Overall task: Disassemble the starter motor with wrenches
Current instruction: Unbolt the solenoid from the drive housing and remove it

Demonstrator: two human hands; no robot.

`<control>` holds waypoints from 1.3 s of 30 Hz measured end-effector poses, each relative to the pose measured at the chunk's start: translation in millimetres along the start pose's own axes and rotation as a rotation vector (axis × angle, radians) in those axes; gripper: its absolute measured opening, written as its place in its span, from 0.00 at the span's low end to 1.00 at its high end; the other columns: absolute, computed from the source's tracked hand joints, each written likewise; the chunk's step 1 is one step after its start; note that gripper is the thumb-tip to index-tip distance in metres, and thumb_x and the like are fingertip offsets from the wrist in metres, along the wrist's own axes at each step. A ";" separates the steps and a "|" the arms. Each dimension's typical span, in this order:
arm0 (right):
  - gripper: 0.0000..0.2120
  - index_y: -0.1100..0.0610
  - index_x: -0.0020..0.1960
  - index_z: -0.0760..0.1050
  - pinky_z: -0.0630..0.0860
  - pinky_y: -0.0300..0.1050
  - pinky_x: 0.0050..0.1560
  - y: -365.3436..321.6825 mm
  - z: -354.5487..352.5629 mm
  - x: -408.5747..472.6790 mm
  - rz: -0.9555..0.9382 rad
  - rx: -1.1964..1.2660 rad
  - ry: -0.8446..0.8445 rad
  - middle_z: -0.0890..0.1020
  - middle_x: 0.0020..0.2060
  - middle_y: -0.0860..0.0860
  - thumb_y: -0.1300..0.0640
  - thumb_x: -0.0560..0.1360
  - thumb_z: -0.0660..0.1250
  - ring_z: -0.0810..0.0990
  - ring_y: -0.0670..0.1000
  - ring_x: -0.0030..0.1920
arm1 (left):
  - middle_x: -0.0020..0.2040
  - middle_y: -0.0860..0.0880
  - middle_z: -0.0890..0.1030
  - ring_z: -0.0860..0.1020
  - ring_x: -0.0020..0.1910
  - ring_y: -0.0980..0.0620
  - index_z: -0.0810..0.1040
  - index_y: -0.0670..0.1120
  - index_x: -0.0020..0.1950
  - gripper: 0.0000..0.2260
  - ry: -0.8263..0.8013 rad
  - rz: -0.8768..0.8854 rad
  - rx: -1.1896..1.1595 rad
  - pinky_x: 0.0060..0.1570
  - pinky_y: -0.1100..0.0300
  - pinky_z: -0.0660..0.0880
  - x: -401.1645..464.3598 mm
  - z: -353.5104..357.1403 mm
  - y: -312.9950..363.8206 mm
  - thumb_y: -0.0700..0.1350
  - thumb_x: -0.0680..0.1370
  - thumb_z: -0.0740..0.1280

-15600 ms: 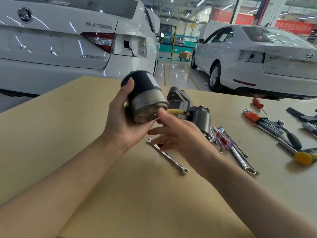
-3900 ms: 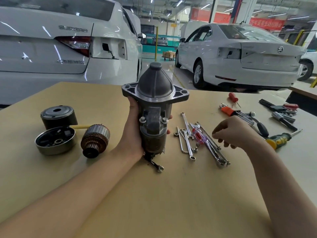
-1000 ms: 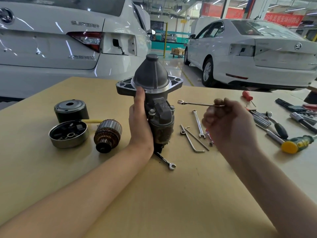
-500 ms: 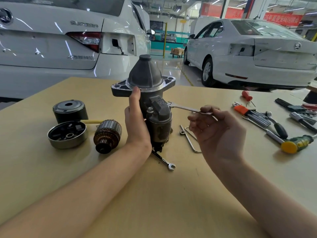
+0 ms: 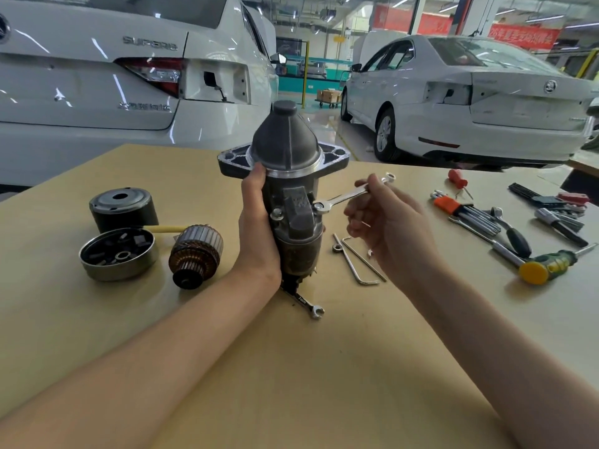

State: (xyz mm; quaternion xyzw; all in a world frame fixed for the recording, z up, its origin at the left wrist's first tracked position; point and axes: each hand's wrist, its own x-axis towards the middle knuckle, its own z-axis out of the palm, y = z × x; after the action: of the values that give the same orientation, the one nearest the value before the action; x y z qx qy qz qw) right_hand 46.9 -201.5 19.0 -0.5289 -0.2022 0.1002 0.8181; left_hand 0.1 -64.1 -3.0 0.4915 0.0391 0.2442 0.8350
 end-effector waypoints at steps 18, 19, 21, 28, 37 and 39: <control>0.11 0.58 0.40 0.69 0.68 0.35 0.23 -13.8 4.3 -9.8 0.014 0.169 0.066 0.75 0.22 0.50 0.59 0.81 0.57 0.71 0.47 0.20 | 0.45 0.41 0.83 0.80 0.35 0.48 0.78 0.38 0.61 0.35 -0.087 -0.037 0.066 0.40 0.56 0.77 0.9 1.4 -3.4 0.67 0.72 0.57; 0.11 0.59 0.41 0.69 0.71 0.36 0.23 -12.4 3.8 -12.1 0.033 0.169 0.058 0.76 0.23 0.51 0.59 0.81 0.57 0.74 0.48 0.21 | 0.45 0.42 0.83 0.80 0.36 0.47 0.78 0.38 0.61 0.35 -0.085 -0.043 0.064 0.41 0.55 0.77 0.4 2.0 -2.9 0.67 0.72 0.57; 0.08 0.61 0.43 0.70 0.75 0.37 0.25 -9.4 3.9 -15.5 0.061 0.181 0.040 0.80 0.26 0.54 0.61 0.80 0.59 0.81 0.50 0.26 | 0.46 0.41 0.83 0.80 0.39 0.45 0.78 0.38 0.62 0.37 -0.072 -0.053 0.052 0.45 0.51 0.77 -0.3 3.4 -1.7 0.67 0.70 0.58; 0.07 0.62 0.40 0.69 0.76 0.36 0.25 -6.9 6.4 -23.5 0.071 0.187 0.171 0.82 0.29 0.60 0.67 0.76 0.58 0.84 0.53 0.30 | 0.46 0.42 0.82 0.78 0.45 0.42 0.77 0.36 0.60 0.37 -0.010 -0.013 0.057 0.54 0.40 0.74 -4.4 7.5 0.6 0.67 0.69 0.60; 0.08 0.58 0.41 0.67 0.79 0.41 0.32 3.9 9.0 -26.6 -0.047 0.228 0.204 0.82 0.30 0.59 0.68 0.76 0.59 0.86 0.58 0.36 | 0.62 0.35 0.78 0.77 0.61 0.35 0.71 0.39 0.68 0.46 0.141 -0.037 -0.014 0.62 0.35 0.73 -10.1 10.2 0.3 0.68 0.59 0.68; 0.09 0.57 0.41 0.66 0.79 0.41 0.32 4.4 9.0 -26.7 -0.064 0.235 0.215 0.81 0.32 0.59 0.69 0.76 0.59 0.86 0.58 0.37 | 0.61 0.37 0.79 0.80 0.59 0.39 0.71 0.40 0.68 0.44 0.166 -0.015 -0.024 0.61 0.39 0.75 -10.3 9.9 -1.3 0.66 0.60 0.69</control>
State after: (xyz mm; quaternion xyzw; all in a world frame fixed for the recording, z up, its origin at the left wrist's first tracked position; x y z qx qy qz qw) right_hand 19.1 -202.3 12.3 -0.4306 -0.1172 0.0401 0.8940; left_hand -5.4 -77.2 -0.7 0.4591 0.1090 0.2784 0.8365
